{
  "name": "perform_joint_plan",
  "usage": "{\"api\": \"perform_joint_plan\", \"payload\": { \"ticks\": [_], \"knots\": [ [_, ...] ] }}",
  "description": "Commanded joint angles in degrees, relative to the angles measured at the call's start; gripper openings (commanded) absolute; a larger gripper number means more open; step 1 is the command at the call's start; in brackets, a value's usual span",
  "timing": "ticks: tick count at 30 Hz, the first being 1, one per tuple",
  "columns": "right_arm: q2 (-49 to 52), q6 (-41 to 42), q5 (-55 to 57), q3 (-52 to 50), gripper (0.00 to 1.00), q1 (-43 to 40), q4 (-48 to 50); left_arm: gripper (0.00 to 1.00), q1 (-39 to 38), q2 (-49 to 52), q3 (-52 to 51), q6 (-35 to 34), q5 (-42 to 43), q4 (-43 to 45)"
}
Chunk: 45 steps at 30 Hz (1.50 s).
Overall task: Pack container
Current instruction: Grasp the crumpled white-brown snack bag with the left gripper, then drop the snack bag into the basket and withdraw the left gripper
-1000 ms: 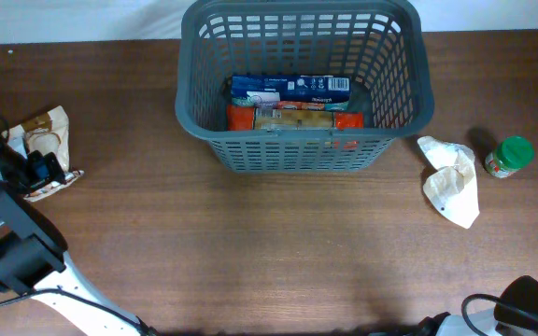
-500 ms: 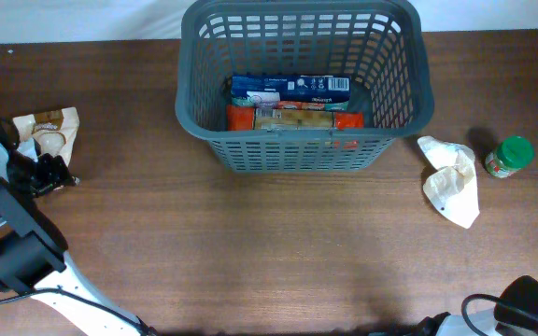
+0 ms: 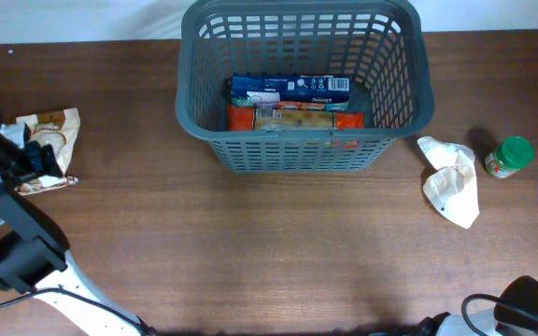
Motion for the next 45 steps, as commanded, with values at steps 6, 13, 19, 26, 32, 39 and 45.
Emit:
{"api": "perform_joint_plan", "payload": {
  "ticks": [6, 13, 19, 26, 32, 39, 45],
  "knots": [
    [-0.02, 0.04, 0.31, 0.22, 0.99, -0.24, 0.2, 0.98, -0.02, -0.35, 2.1, 15.43, -0.35, 5.44],
    [-0.02, 0.04, 0.31, 0.22, 0.99, -0.24, 0.2, 0.98, 0.07, 3.39, 1.99, 17.2, 0.07, 8.79],
    [-0.02, 0.04, 0.31, 0.22, 0.99, -0.24, 0.17, 0.97, 0.04, 9.11, 1.95, 13.77, 0.09, 8.33],
    [-0.02, 0.04, 0.31, 0.22, 0.99, -0.24, 0.2, 0.72, 0.04, 12.2, 1.9, 11.89, 0.63, 7.21],
    [-0.02, 0.02, 0.31, 0.22, 0.99, -0.24, 0.2, 0.02, 0.0, 12.2, 1.9, 8.02, 1.14, 5.11],
    [-0.02, 0.04, 0.31, 0.22, 0.99, -0.24, 0.2, 0.01, -0.63, 11.82, 9.88, 4.68, 1.81, -2.19],
    [-0.02, 0.02, 0.31, 0.22, 0.99, -0.24, 0.2, 0.02, -2.69, 7.63, 26.73, 3.8, 4.79, -10.6]
  ]
}}
